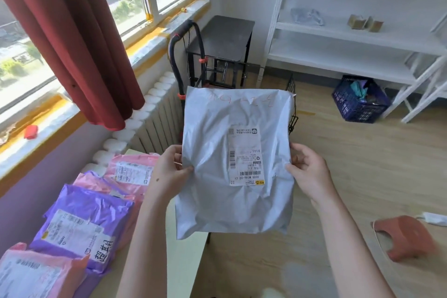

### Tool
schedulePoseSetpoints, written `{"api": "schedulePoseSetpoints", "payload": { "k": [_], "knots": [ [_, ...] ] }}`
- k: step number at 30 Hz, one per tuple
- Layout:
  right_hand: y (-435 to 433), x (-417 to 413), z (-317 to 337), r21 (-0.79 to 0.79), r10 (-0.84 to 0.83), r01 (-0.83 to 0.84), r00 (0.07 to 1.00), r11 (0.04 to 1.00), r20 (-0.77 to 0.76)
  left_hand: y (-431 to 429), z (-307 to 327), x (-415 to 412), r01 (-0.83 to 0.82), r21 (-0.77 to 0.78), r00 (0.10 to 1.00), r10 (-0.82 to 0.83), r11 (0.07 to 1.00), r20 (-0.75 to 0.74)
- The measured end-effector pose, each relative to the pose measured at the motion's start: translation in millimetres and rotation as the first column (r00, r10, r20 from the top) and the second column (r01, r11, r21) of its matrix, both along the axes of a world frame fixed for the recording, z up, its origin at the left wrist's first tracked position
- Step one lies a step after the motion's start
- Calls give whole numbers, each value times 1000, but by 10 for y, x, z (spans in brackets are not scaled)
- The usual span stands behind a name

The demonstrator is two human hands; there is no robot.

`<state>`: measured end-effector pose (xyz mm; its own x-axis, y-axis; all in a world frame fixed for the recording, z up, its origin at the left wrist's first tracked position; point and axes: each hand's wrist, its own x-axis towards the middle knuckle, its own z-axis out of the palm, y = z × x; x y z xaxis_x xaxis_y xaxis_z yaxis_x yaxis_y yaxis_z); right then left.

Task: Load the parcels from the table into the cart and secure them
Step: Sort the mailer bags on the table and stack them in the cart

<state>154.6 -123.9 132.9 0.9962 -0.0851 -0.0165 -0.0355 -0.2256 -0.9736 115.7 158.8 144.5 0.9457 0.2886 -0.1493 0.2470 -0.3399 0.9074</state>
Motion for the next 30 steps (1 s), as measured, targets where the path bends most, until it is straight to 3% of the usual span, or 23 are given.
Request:
{"api": "schedulePoseSetpoints", "payload": {
  "k": [9,17,25,30],
  "knots": [
    [-182,1023,-236,-30,49,-50,997,998,-57,-246,-149,914,-51,66,997,54,997,-58],
    [-587,2240,-202,33,227,-225,967,974,-114,-707,-64,1888,-167,57,985,169,984,-30],
    [-953,3243,-314,124,343,-323,916,938,-209,-1170,-163,2704,-263,88,962,269,961,-55],
    [-979,3762,-448,298,419,-329,850,896,-321,-1140,-229,3122,-273,101,954,283,957,-98]
  ]
}}
